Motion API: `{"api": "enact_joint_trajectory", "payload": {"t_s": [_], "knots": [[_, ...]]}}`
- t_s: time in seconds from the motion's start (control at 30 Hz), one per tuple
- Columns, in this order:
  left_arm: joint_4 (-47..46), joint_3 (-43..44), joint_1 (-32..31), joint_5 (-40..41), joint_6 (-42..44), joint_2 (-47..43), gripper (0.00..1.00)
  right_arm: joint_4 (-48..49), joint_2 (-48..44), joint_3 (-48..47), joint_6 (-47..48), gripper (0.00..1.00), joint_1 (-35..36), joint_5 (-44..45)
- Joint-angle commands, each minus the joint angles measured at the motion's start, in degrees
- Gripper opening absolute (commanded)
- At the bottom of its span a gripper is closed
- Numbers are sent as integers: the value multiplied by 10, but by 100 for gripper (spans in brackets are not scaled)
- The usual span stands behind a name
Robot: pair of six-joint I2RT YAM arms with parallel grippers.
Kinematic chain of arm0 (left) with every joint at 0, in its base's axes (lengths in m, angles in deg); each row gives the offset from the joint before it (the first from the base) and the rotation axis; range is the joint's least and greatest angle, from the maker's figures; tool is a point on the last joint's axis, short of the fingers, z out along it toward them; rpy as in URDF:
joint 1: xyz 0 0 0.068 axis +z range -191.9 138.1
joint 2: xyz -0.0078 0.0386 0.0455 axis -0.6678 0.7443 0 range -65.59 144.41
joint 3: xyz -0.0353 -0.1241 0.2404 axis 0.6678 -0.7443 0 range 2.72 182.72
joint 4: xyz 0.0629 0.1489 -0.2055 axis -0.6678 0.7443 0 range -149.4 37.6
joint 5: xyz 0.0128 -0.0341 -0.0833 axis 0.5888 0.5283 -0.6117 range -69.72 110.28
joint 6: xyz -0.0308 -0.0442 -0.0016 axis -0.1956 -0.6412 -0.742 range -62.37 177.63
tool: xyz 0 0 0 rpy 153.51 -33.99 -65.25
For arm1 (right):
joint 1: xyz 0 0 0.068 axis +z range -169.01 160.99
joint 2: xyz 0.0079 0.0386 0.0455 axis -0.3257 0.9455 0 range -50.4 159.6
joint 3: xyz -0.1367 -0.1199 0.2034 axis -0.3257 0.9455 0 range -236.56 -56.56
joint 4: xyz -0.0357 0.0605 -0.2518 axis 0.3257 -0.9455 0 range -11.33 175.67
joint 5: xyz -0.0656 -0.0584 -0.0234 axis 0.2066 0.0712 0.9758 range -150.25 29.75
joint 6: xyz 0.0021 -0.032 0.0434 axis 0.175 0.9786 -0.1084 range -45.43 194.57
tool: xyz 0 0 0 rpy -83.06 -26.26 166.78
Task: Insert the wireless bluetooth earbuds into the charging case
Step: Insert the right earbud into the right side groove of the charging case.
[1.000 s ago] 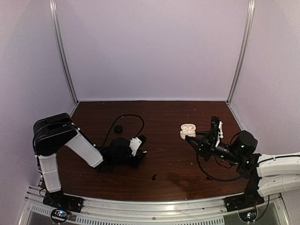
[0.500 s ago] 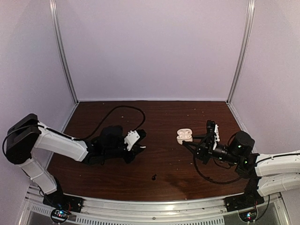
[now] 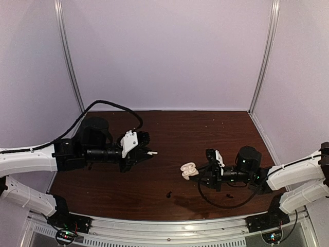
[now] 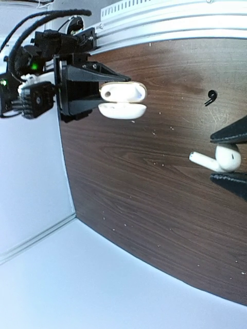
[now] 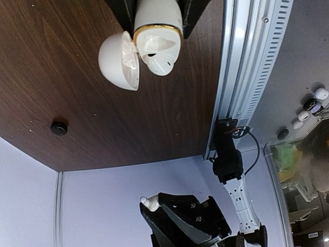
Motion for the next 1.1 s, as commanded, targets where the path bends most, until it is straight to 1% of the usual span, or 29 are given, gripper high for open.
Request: {"api": "enact_joint_trajectory", "payload": {"t_s": [0.0, 0.2, 0.33, 0.5, 0.67, 1.07], "knots": [[77, 39, -23, -24, 56, -1, 8, 35, 42, -38, 4, 0, -3, -98], [111, 75, -52, -41, 92, 21, 8, 30, 102, -72, -6, 0, 0, -155], [137, 97, -72, -35, 120, 43, 8, 21, 124, -92, -9, 0, 7, -169], [141, 109, -84, -37, 138, 60, 7, -12, 148, -123, -4, 0, 21, -180], [149, 119, -99, -34, 153, 76, 7, 21, 167, -124, -38, 0, 29, -188], [175, 152, -131, -10, 186, 122, 7, 43, 187, -130, -71, 0, 46, -196]]}}
